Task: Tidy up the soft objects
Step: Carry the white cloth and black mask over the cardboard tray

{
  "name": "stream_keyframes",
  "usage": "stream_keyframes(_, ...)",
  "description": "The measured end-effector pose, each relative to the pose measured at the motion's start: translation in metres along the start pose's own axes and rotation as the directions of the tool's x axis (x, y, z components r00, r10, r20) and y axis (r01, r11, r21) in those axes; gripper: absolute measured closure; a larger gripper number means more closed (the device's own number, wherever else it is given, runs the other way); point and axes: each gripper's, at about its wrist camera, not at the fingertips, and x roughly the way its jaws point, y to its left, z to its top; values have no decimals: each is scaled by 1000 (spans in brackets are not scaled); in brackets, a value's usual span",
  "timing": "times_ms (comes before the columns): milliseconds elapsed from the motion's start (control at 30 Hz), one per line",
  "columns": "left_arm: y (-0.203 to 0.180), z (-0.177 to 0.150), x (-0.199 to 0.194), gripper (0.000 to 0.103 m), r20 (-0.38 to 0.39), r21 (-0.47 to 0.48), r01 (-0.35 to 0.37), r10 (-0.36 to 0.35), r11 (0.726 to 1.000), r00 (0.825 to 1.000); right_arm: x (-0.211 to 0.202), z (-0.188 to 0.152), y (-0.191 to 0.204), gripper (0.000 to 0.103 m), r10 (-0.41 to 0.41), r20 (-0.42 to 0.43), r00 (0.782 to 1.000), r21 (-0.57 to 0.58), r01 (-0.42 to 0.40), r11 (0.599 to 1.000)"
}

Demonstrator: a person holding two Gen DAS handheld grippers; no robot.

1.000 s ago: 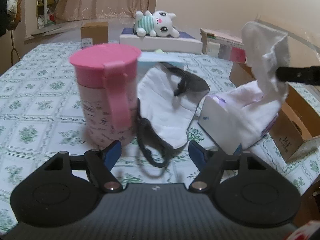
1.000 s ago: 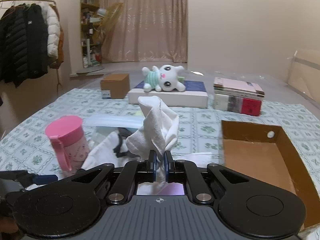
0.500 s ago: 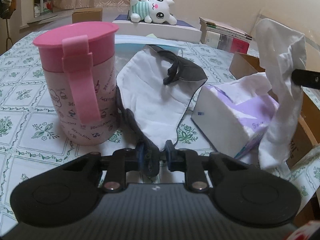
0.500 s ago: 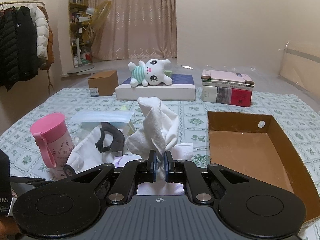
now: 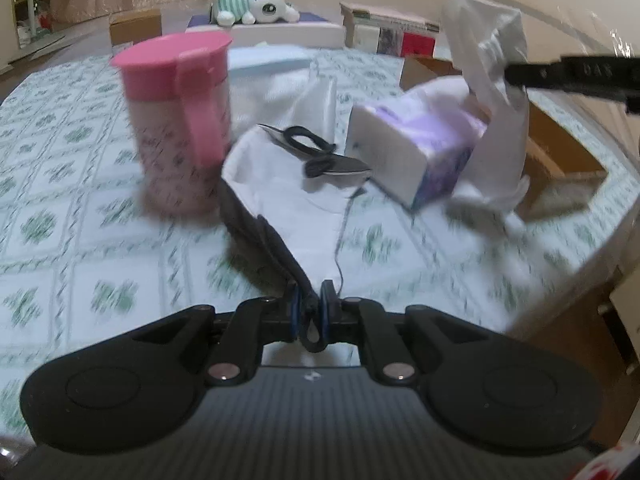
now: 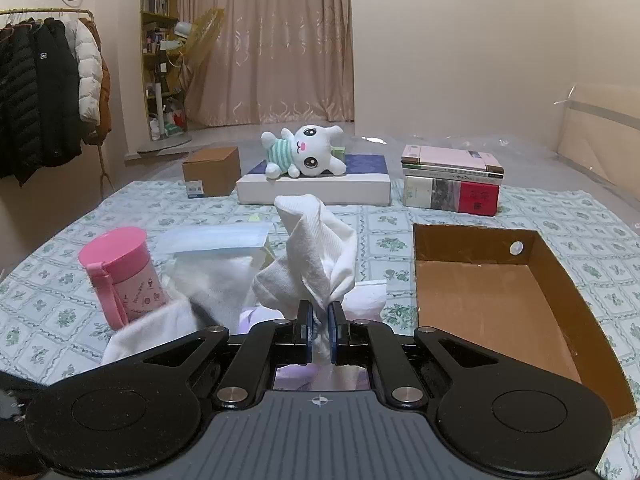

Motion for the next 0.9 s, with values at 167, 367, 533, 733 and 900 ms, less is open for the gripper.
stream_keyframes(167, 5, -12, -12, 70, -15, 23, -60, 60, 998, 998, -4, -3, 5, 95, 4, -3, 1000, -1, -4, 1000)
stream_keyframes(367, 19, -2, -20, 41, 40, 2, -104, 104, 995, 994, -4, -5, 6, 95, -1, -7, 1000, -2, 1, 1000)
stream_keyframes(533, 31, 20, -9, 34, 68, -13, -118, 118, 993, 991, 1, -7, 5, 95, -4, -15, 1000, -4, 4, 1000)
stream_keyframes(733, 38, 40, 27, 43, 16, 12, -115, 114, 993, 993, 10, -10, 4, 95, -4, -35, 999, 0, 4, 1000)
stream_keyframes(900, 38, 42, 49, 69, -38, 56, -130, 132, 990, 990, 16, -13, 0, 95, -8, -46, 999, 9, 8, 1000)
